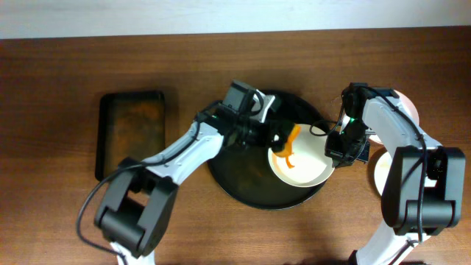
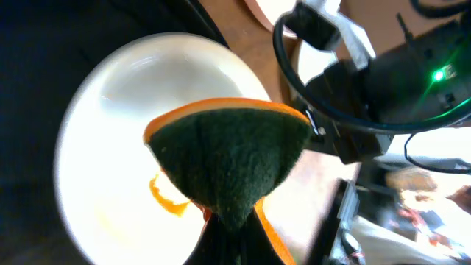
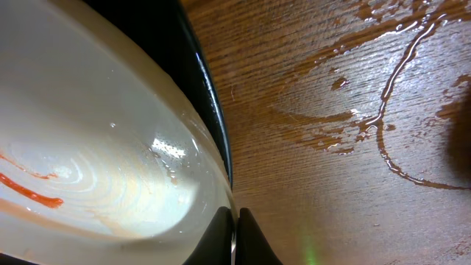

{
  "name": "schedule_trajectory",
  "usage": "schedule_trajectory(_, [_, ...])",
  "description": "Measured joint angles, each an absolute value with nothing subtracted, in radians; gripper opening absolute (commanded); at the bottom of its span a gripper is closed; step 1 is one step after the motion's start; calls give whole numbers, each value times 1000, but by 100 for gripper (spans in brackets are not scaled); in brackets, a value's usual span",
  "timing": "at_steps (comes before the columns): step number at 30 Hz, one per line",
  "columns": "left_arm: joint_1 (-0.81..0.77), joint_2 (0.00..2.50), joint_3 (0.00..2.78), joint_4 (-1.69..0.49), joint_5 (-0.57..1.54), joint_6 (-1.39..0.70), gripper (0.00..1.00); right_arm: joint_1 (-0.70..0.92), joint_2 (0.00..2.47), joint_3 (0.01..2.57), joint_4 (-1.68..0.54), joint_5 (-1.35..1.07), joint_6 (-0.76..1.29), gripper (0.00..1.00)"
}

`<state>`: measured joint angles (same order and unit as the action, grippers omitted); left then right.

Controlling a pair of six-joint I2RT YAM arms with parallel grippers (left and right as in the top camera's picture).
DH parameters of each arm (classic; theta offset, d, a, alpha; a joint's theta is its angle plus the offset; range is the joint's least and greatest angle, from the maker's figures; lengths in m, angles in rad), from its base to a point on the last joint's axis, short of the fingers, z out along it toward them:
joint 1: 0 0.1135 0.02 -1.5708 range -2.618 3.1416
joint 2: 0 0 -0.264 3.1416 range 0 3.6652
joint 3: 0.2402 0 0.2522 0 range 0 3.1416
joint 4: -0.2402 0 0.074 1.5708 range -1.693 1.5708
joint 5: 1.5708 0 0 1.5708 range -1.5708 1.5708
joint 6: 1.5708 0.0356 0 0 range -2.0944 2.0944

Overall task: Clean dirty plates on tray and stack at the side
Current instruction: 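Scrub the held plate with the sponge in the left gripper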

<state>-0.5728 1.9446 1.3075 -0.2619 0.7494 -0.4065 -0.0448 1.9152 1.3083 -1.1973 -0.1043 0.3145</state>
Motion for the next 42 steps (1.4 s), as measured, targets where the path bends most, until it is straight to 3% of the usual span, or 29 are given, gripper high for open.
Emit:
schedule_trajectory(5, [-623,2040,1307,-186,835,-465,1,-45,1915,1309,-1197,-103,315,4])
schedule_trajectory(14, [-714,2134,1307,-112,810,-480,0,-45,1915,1309,-1198,-102,314,4])
schedule_trajectory(26, [-739,2115,1326,-196,381,-464,1,-44,1915,1309,-1197,-106,314,4])
schedule_trajectory(39, [-676,2111,1383,-259,230,-402,1,-44,1915,1309,-1200,-106,314,4])
schedule_trajectory(42, [-677,2048,1401,-342,109,-376,0,-44,1915,1309,-1202,-105,315,4])
